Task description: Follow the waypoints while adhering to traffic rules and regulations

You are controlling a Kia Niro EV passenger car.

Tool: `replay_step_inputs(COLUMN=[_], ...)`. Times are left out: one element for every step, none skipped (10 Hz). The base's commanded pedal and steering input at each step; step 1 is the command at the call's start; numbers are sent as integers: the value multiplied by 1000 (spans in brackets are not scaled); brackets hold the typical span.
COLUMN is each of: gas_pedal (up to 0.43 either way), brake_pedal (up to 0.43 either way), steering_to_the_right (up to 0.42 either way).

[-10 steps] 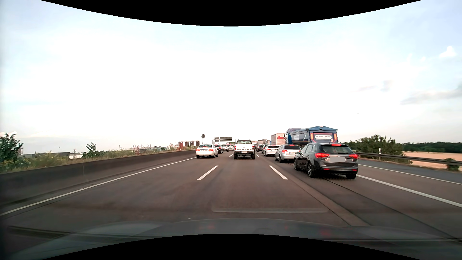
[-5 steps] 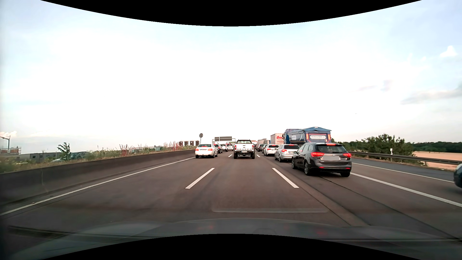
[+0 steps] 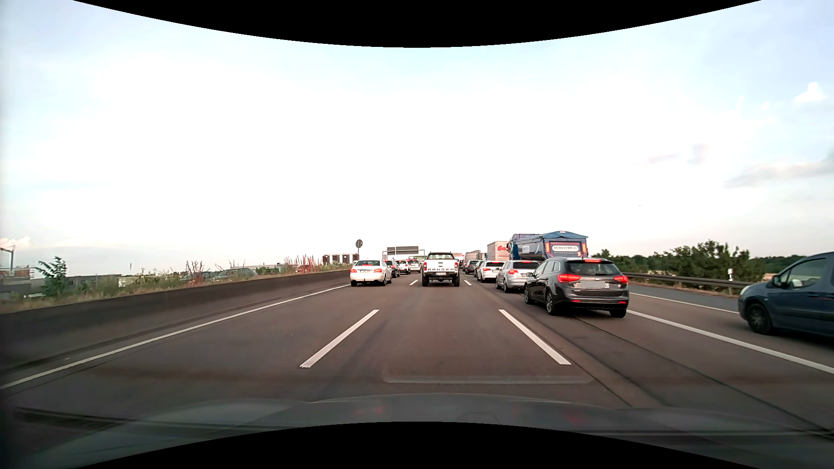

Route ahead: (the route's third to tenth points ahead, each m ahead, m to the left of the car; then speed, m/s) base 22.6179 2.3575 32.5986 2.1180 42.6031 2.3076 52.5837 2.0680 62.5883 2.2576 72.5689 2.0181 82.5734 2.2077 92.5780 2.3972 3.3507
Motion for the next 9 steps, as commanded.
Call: replay_step_inputs(gas_pedal=[0,0,0,0,0,0,8,8,8], brake_pedal=[0,0,0,0,0,0,0,0,0], steering_to_the_right=[-3,-4,-4,-3,-4,-3,-3,-3,-3])
